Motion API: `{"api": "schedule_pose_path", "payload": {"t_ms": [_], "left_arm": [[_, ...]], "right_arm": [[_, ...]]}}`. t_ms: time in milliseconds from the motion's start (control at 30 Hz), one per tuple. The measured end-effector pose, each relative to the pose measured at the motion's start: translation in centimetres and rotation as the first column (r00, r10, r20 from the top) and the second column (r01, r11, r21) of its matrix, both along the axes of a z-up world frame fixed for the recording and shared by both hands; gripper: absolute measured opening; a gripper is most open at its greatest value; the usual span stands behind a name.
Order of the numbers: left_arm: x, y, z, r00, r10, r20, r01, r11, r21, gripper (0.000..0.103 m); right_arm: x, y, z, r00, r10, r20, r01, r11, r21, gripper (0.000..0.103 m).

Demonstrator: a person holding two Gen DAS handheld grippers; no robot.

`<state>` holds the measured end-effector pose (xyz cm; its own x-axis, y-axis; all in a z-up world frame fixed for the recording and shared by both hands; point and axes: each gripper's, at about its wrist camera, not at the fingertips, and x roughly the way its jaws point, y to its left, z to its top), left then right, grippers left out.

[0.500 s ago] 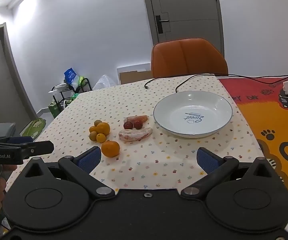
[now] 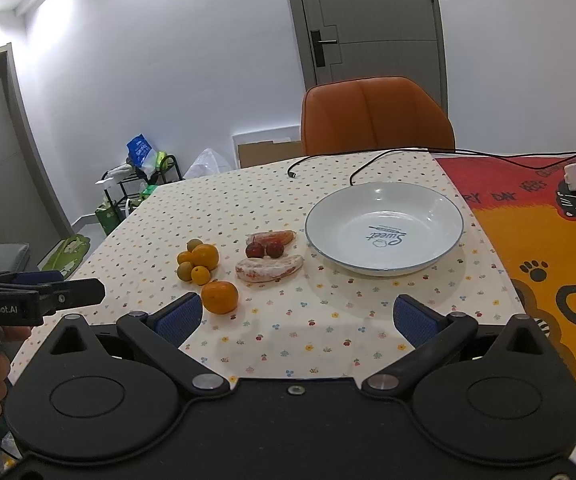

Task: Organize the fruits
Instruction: 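Move both tools toward the fruit cluster on the table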

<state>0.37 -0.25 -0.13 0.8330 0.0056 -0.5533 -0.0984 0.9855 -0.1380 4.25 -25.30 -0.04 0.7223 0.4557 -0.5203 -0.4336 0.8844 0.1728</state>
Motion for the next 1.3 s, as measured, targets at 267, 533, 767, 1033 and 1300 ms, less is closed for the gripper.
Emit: {"api": "schedule_pose_path", "payload": {"t_ms": [267,533,767,1033,1300], "left_arm": [[-0.7,0.3,0.4,1.0,-0.001,0.009,0.001,1.0,-0.005,0.103],[-0.5,0.5,0.2,1.0,0.007,0.008,-0.007,1.0,-0.024,0.103],[0.3,0.1,-0.2,1.0,0.002,-0.022,-0.003,0.999,-0.036,0.103],[2.0,-1.1,-1.4,0.999,-0.014,-0.035,0.014,1.0,-0.01,0.103],[4.1,-2.5,-3.1,0.997,-0.051,-0.054,0.051,0.999,0.006,0.101]], "right_arm": [[-0.1,0.0,0.1,1.0,0.001,0.004,-0.001,1.0,0.0,0.103],[-0.1,-0.3,0.1,1.0,-0.003,0.002,0.003,1.0,-0.002,0.103],[0.1,-0.9,0.0,1.0,-0.013,0.001,0.013,1.0,-0.003,0.103],[0.7,-1.4,-1.0,1.0,-0.014,-0.014,0.013,0.999,-0.044,0.103],[1.6,-1.5,-2.2,1.0,0.013,-0.015,-0.014,0.998,-0.054,0.103]]}}
